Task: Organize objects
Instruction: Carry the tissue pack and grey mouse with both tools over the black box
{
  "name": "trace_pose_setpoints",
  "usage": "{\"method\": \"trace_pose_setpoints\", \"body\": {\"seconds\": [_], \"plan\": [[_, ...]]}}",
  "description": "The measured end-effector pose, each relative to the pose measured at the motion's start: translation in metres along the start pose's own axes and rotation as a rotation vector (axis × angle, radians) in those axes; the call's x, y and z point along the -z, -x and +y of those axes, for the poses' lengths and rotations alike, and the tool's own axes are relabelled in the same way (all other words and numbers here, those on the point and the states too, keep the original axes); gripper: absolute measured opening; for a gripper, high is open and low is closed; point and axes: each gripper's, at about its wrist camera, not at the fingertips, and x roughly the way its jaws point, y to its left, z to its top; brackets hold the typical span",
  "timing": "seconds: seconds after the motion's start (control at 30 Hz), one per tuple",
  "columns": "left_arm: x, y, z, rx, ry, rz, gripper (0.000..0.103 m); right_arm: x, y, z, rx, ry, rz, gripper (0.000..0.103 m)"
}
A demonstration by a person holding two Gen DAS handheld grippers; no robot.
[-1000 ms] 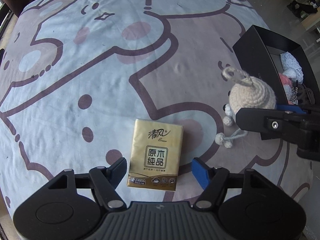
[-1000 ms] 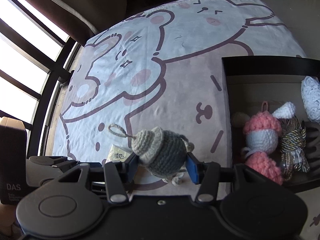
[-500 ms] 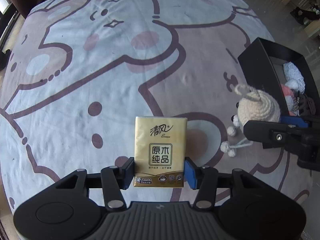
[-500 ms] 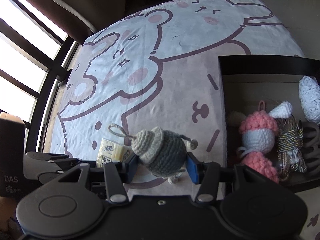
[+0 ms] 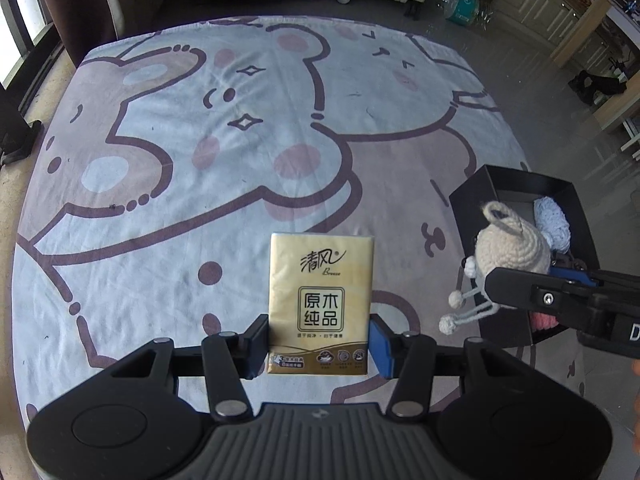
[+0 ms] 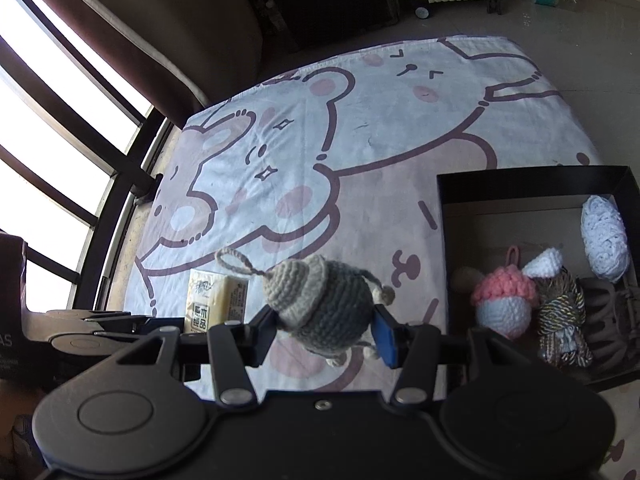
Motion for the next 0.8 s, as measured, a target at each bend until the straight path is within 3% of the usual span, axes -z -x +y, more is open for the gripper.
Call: {"method": "trace_pose_setpoints", "body": {"seconds": [0.33,0.8], "plan": [[-0.014,0.028,-0.012,0.056,0.012,-0.104,0.052,-0.016,0.039,-0.007,-0.042,-0.035,-0.129,0.052],[-0.03,0.04,-0.054,0.162,-0.007,-0.217,0.052,-0.029,0.082,-0.05,-0.02,-0.152,-0.32,0.052]]}}
